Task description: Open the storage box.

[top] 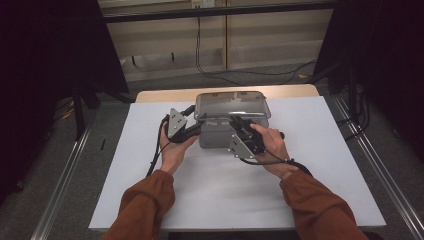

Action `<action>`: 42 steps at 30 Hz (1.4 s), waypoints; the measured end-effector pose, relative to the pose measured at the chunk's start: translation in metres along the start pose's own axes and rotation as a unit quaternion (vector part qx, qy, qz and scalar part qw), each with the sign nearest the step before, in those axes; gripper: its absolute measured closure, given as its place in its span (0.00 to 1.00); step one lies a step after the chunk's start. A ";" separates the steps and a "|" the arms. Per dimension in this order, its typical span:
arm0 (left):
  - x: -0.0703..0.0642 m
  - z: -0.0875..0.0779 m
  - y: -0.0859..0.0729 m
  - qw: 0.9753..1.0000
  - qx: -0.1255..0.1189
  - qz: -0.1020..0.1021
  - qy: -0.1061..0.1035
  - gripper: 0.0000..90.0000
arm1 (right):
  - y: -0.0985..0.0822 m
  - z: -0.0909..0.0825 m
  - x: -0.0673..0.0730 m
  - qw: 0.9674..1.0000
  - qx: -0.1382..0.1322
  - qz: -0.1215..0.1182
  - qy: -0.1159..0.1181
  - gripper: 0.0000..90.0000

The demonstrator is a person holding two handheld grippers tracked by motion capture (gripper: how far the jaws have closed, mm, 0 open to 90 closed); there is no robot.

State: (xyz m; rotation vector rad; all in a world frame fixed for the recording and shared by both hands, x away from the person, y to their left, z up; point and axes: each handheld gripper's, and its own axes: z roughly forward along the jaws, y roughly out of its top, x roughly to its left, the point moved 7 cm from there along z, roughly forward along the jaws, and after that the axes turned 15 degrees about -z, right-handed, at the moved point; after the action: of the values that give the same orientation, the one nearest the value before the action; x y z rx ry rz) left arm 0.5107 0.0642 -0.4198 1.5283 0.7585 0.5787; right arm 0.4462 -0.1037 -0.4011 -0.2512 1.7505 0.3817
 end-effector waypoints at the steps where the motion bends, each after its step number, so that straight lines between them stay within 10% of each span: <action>1: 0.000 0.000 0.000 1.000 -0.002 0.003 0.000 0.55 | -0.001 0.000 0.001 1.000 -0.002 0.014 0.000 0.84; 11: 0.000 0.000 0.001 1.000 -0.003 0.006 -0.003 0.55 | -0.012 0.000 0.001 0.996 -0.002 0.088 0.005 0.51; 20: 0.000 0.000 0.002 1.000 -0.007 -0.001 -0.004 0.56 | -0.031 -0.004 -0.002 0.979 0.005 0.201 0.028 0.22; 21: 0.000 0.000 0.002 1.000 -0.006 0.000 -0.003 0.56 | -0.036 -0.005 -0.003 0.971 0.005 0.235 0.029 0.17; 24: 0.000 0.000 0.003 1.000 -0.007 0.000 -0.001 0.56 | -0.040 -0.006 -0.004 0.966 0.007 0.259 0.026 0.16; 25: 0.000 0.000 0.003 1.000 -0.007 0.000 -0.002 0.56 | -0.045 -0.007 -0.005 0.955 0.005 0.294 0.032 0.16; 26: 0.000 0.000 0.004 1.000 -0.009 -0.002 -0.002 0.56 | -0.045 -0.007 -0.005 0.955 0.005 0.294 0.032 0.16; 27: 0.000 0.000 0.004 1.000 -0.008 -0.001 -0.002 0.56 | -0.051 -0.008 -0.007 0.946 0.006 0.321 0.035 0.15; 31: 0.000 0.000 0.004 1.000 -0.008 -0.003 -0.003 0.56 | -0.064 -0.011 -0.009 0.932 0.012 0.360 0.032 0.06; 42: 0.001 -0.001 0.007 1.000 -0.010 -0.009 -0.004 0.56 | -0.089 -0.008 -0.001 0.905 0.003 0.421 0.055 0.12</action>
State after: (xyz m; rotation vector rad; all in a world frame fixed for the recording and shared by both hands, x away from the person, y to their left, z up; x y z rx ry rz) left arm 0.5118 0.0652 -0.4132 1.5035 0.7570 0.5652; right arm 0.4720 -0.1894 -0.4093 0.5292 1.9028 0.9958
